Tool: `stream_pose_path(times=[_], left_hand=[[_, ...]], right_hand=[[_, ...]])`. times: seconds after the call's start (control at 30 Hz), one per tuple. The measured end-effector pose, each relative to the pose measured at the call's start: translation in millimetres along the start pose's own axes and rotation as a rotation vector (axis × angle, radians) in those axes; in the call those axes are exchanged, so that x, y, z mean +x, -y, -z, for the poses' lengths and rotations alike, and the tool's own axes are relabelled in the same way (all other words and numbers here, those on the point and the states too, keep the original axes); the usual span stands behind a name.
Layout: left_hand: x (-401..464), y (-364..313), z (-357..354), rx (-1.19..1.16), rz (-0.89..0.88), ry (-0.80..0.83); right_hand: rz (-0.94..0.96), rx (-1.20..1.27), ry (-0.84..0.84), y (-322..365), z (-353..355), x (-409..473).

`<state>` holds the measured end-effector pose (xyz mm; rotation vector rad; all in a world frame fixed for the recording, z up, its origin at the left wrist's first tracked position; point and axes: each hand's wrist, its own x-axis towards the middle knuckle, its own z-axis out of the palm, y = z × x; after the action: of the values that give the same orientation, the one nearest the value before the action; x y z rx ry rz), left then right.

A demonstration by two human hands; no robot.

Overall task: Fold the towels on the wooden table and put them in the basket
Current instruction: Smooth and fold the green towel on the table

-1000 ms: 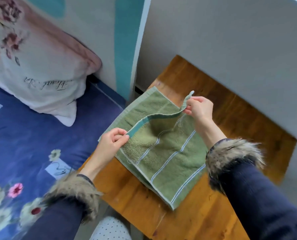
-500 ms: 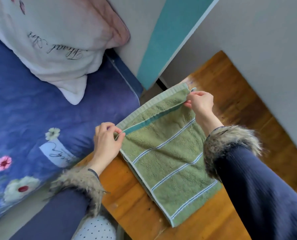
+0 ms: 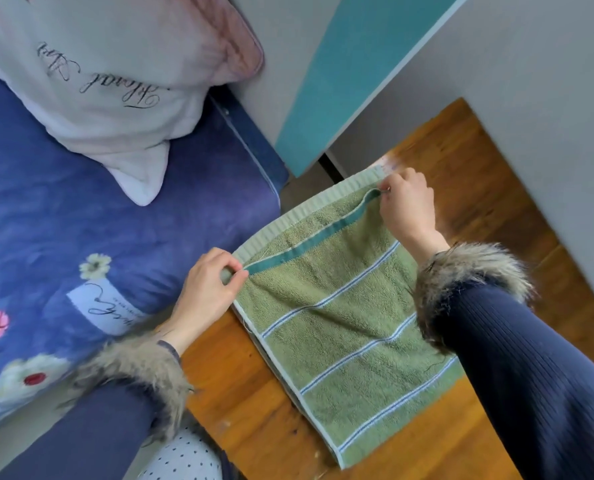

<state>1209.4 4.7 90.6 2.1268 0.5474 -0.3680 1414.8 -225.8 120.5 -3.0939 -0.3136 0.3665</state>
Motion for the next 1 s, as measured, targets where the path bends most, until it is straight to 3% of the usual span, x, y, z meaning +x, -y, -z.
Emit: stream_pose_path(times=[0.17,0.27,0.37,0.57,0.73,1.0], left_hand=[[6.4,1.5,1.9,0.068,0.005,-0.003],[6.8,2.1,3.2,0.067,-0.002,-0.004],[8.0,2.7,3.7,0.06,-0.006,-0.002],[9.1,1.5,9.5,0.055,-0.016,0.031],[6.4,-14.9,19.7,0.04,-0.107,0.058],[-8.4,-71.6,46.1,-0.01,-0.225,0.086]], right_hand=[[0.097,0.055,-0.077,-1.8,3.7,1.0],[0.313,0.04,0.036,-1.5,1.4,8.0],[0.372,-0.001,0.126,1.5,3.3,16.6],[0.334,-0.069,0.13,2.1,9.3,15.2],[0.217,0.098,0.194,0.5,25.6,0.0],[-0.036,0.379,-0.019,-55.8,78.3,-71.2]])
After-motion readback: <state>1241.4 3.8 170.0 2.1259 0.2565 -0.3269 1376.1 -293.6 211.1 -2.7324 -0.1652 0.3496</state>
